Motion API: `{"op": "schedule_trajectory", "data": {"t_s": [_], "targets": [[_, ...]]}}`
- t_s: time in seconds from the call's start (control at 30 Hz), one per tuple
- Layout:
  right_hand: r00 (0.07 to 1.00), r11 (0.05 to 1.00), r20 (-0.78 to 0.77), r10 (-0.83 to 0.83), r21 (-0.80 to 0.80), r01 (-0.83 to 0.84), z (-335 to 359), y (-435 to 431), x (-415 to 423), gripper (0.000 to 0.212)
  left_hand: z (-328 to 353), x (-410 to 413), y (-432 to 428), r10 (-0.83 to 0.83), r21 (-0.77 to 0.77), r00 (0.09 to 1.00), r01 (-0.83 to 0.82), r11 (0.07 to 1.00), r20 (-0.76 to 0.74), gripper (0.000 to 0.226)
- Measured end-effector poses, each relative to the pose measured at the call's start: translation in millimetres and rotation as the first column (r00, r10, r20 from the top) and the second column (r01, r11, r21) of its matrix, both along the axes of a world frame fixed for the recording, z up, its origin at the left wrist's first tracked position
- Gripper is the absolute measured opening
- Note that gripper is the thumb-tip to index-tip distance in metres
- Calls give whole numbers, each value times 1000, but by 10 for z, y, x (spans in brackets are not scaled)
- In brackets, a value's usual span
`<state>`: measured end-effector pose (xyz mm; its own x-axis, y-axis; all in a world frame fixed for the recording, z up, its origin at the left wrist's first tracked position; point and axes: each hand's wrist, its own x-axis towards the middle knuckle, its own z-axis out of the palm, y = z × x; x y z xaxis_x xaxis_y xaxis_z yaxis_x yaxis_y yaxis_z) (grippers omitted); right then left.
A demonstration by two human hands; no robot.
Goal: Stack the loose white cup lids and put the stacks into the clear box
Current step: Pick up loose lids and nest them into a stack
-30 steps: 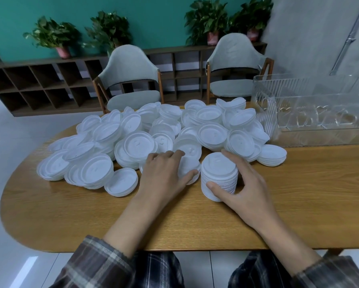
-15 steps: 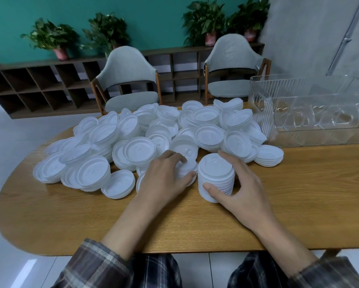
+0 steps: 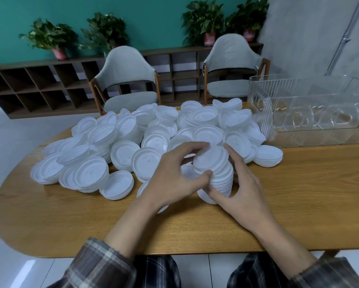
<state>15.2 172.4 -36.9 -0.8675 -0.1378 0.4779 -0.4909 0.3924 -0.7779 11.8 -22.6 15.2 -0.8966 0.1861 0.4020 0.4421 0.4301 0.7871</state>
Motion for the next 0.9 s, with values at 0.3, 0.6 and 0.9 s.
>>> {"op": "schedule_trajectory", "data": {"t_s": [0.3,0.6,0.9], "targets": [[999,999,-21,-25,28,26,-13,-5,-3,83,-30,-10,93,-1,-4,996,1,1000,92,61],[1000,1000,8,10,3,-10,-8,7,-2,89,-10,12,121,5,-16,994,-4,1000,109,73],[1000,1000,-31,-2,26,3,-4,9,0,83,-15,21,164,6,17,994,-8,1000,107,72]]}}
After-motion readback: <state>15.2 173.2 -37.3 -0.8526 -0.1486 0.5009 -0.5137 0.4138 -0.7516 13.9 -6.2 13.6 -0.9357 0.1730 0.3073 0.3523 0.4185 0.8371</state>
